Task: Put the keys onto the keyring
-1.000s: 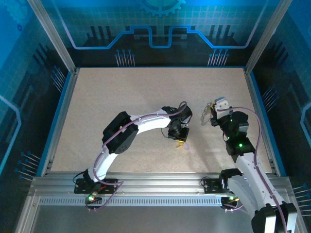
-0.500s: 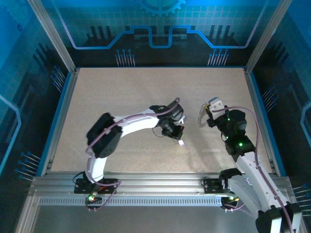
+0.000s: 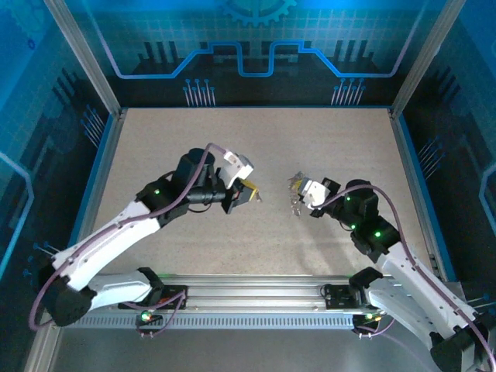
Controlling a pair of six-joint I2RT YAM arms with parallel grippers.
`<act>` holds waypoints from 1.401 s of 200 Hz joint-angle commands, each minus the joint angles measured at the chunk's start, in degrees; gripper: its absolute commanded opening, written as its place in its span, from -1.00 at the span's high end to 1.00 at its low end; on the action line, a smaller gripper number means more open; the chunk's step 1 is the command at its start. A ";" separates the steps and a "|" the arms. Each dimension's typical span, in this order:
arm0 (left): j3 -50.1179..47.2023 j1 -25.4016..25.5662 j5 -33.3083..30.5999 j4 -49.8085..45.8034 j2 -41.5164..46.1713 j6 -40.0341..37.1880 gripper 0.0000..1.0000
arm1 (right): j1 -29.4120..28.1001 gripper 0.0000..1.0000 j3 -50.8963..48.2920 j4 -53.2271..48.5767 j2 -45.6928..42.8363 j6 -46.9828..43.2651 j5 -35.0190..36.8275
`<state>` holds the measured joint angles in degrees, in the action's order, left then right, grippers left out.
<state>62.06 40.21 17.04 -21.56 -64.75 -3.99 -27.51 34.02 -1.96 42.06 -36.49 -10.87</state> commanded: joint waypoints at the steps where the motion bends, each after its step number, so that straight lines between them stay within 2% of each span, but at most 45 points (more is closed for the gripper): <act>1: -1.80 -0.45 2.97 -1.10 3.19 -13.55 1.00 | -1.05 1.00 1.01 2.42 -1.37 -7.21 -13.95; 28: -3.86 -0.39 7.02 -1.20 6.11 -21.20 1.00 | -1.42 1.00 2.33 -1.10 -0.54 -9.70 -22.27; 69: -9.03 -0.32 12.29 3.24 9.66 -30.97 1.00 | -4.72 1.00 4.76 -5.91 1.15 -12.62 -27.17; 130: -11.82 1.50 13.44 6.14 8.31 -36.53 1.00 | -7.19 1.00 6.14 -6.28 4.83 -9.41 -29.57; 187: -12.32 2.94 11.02 8.33 5.87 -39.55 1.00 | -7.26 1.00 7.24 -6.18 7.52 -5.42 -32.52; 222: -14.38 3.19 11.89 12.12 5.79 -41.34 1.00 | -7.34 1.00 8.08 -6.79 9.04 -4.19 -34.30; 247: -14.47 3.13 12.87 12.12 5.34 -42.21 1.00 | -7.32 1.00 8.92 -7.30 10.28 -3.34 -34.75; 280: -13.50 3.20 14.13 9.59 4.82 -44.82 1.00 | -7.25 1.00 11.92 -11.26 13.44 -4.07 -39.40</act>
<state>48.47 42.96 28.34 -11.42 -59.33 -45.45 -34.13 42.41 -10.83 54.02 -41.32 -44.99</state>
